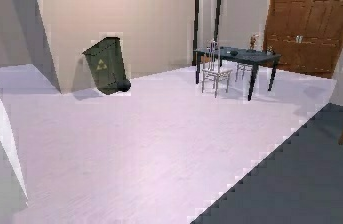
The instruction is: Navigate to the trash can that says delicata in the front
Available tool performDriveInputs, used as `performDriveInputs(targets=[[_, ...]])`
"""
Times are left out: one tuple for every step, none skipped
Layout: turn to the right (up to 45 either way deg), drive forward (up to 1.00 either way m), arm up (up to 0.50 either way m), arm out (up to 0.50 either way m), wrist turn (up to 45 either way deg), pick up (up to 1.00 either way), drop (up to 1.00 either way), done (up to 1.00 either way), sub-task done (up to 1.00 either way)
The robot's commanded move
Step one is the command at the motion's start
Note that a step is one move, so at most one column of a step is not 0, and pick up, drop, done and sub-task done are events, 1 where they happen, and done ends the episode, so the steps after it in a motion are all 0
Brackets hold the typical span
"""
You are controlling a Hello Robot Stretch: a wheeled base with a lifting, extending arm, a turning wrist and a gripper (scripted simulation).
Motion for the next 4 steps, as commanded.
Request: performDriveInputs(targets=[[45.0,0.00,0.00,0.00,0.0,0.00,0.00,0.00,0.00],[45.0,0.00,0.00,0.00,0.0,0.00,0.00,0.00,0.00],[45.0,0.00,0.00,0.00,0.0,0.00,0.00,0.00,0.00],[6.0,0.00,0.00,0.00,0.0,0.00,0.00,0.00,0.00]])
